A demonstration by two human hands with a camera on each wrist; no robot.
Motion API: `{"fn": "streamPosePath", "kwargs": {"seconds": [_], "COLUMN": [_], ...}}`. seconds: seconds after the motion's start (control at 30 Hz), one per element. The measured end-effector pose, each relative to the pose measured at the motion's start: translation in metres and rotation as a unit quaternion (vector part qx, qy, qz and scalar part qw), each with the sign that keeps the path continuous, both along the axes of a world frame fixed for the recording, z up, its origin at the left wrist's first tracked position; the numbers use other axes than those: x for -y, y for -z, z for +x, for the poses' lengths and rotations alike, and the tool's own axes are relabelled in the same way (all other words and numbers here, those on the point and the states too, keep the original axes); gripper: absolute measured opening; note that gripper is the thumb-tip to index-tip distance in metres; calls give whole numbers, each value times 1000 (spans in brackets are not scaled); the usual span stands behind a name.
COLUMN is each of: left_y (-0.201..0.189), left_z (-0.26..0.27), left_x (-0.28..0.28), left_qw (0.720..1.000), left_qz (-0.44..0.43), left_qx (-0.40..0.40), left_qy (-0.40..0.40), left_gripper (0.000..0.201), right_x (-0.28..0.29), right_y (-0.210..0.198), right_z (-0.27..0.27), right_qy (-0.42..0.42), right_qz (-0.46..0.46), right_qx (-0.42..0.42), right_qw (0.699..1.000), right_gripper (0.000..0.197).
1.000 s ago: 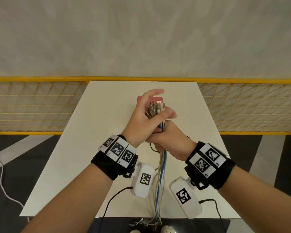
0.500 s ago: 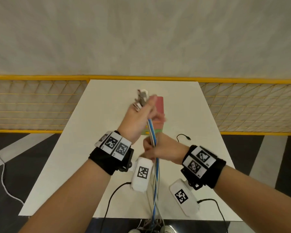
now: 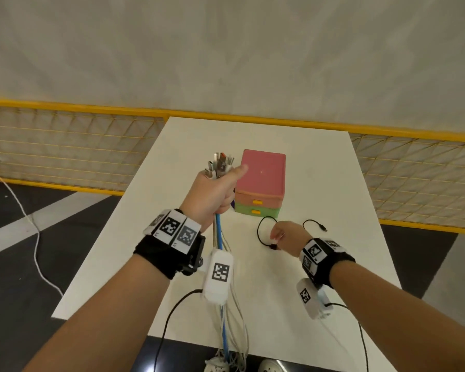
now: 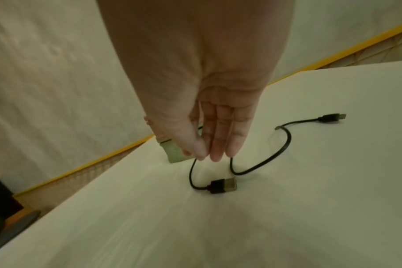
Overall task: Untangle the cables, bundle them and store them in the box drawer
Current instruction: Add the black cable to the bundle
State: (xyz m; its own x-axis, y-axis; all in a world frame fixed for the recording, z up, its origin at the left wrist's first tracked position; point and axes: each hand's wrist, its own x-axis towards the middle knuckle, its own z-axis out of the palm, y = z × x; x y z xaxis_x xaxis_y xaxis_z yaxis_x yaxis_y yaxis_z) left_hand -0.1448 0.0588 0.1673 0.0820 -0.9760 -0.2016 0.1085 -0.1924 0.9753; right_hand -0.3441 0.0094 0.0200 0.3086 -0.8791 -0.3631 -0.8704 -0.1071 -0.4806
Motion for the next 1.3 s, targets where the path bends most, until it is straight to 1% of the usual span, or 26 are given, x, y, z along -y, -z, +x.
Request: {"fn": "streamPosePath", "kwargs": {"seconds": [0.07,0.1,0.17,0.27,0.33,0.4,0.43,0.47,0.5,0.57,0.6,0.63,0.7,0.73,0.8,0.87,0.93,0.97,1.03,1.1,1.17,1.2,1.23,1.3], "left_y": [8,11,16,19,21,23,23,24,24,22,20,19,17,15,14,13,11,10,6,8,9,10,10,5], "left_z": [-5,-7,-9,-7,-4,-1,1,2,3,2,1,-1,-6,-10,-17,-23,-27,-30,-37,-42,-43,-42,-40,-33], "left_x": [1,1,2,4,5,5,4,2,1,-3,-5,-7,-9,-11,-14,-18,-20,-21,-23,-22,-19,-18,-15,-9], "left_qw": [1000,1000,999,998,998,998,998,999,999,996,994,991,988,987,983,978,975,976,981,986,988,988,989,991], "left_qz": [18,23,26,25,26,21,13,1,-17,-52,-64,-75,-88,-97,-120,-142,-153,-155,-152,-142,-134,-133,-129,-121], "left_qx": [-1,-4,-6,-2,4,13,22,34,46,73,86,96,101,98,84,57,40,40,52,64,76,78,76,49], "left_qy": [-11,-16,-29,-51,-60,-57,-51,-39,-24,13,30,46,71,82,109,144,157,150,111,67,32,19,2,-32], "left_gripper": [50,50,52,54,51,46,43,40,37,30,29,29,30,31,34,36,36,29,4,24,39,44,45,44], "right_x": [7,8,8,1,-2,-4,-5,-8,-11,-20,-24,-28,-37,-41,-48,-55,-63,-65,-69,-73,-78,-81,-83,-90], "right_y": [13,17,25,30,26,14,3,-10,-27,-61,-78,-91,-111,-117,-128,-136,-142,-144,-146,-145,-142,-138,-133,-116], "right_z": [5,8,13,20,21,22,22,22,22,18,15,11,6,4,4,5,6,7,9,12,16,19,21,23], "right_qy": [-17,-33,-56,-64,-84,-81,-61,-31,5,63,72,68,57,66,96,103,100,99,89,67,35,19,5,-13], "right_qz": [21,32,40,28,25,25,38,68,105,163,177,173,131,114,100,90,66,50,26,15,23,36,52,78], "right_qx": [-37,-59,-94,-93,-69,-7,51,130,221,385,442,471,494,508,538,555,550,538,507,475,432,404,374,330], "right_qw": [999,997,993,993,994,996,996,989,970,906,876,863,858,851,831,821,826,836,857,877,901,914,926,941], "right_gripper": [18,19,30,39,43,36,32,29,27,31,33,34,33,31,25,19,16,16,20,24,23,24,24,27]}}
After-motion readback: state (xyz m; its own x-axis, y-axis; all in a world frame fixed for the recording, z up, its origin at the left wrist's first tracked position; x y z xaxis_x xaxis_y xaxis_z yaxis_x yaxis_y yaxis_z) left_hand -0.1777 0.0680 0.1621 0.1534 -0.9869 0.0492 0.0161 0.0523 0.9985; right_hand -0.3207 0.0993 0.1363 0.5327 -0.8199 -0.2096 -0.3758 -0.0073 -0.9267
